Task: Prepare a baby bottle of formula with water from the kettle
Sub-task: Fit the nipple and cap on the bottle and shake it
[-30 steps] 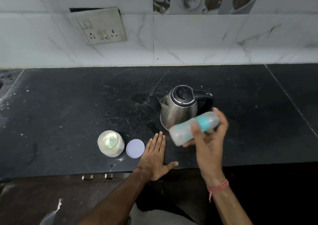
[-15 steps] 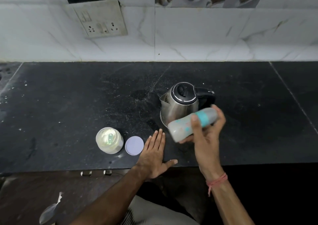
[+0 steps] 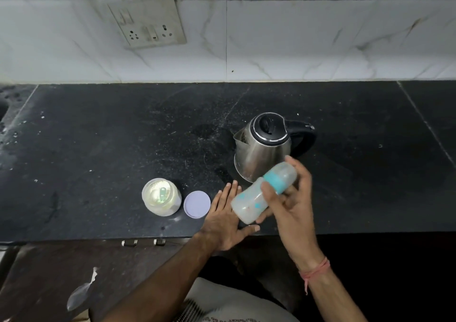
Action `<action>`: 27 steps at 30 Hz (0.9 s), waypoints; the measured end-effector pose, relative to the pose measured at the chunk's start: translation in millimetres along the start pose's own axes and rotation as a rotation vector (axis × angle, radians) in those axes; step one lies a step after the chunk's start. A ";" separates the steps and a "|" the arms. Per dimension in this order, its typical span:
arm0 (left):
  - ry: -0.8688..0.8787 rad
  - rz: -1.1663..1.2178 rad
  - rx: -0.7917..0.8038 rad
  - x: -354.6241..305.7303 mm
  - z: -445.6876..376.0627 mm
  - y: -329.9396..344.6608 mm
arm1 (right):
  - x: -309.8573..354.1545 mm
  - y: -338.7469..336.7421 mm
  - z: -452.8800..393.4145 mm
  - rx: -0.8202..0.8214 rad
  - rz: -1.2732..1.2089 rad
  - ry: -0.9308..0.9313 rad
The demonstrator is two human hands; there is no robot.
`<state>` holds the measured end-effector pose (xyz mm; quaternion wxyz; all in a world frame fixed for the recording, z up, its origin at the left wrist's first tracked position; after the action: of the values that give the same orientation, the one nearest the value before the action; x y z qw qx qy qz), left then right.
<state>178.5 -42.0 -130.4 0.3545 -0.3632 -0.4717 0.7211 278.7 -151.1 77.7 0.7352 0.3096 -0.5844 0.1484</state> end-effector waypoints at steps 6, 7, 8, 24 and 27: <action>-0.003 0.032 0.010 -1.2 0.7 -2.6 | -2.7 -2.6 3.3 -0.007 0.023 -0.004; -0.006 0.015 0.013 -0.2 0.2 -1.5 | -1.5 -5.1 3.5 -0.048 0.003 -0.016; -0.011 -0.005 0.014 0.4 -1.0 -1.2 | -1.4 -10.0 2.1 -0.094 -0.023 -0.018; -0.013 -0.026 0.017 -0.6 0.2 -0.1 | -11.4 -12.6 -1.5 -0.121 -0.035 -0.014; -0.016 -0.033 0.007 0.1 -0.5 -1.3 | -5.2 -12.1 -1.9 -0.137 -0.078 -0.053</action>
<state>179.1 -41.3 -129.4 0.3639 -0.3482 -0.4779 0.7197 285.8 -158.4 69.1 0.7441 0.2849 -0.6000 0.0711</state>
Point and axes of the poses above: each hand's wrist, its own z-axis away from the middle knuckle, its own y-axis out of the palm, x = y × z, the point moved 8 cm from there along -z, towards the middle knuckle, and after that the axes turned 7 degrees about -z, right-handed, at the moved point
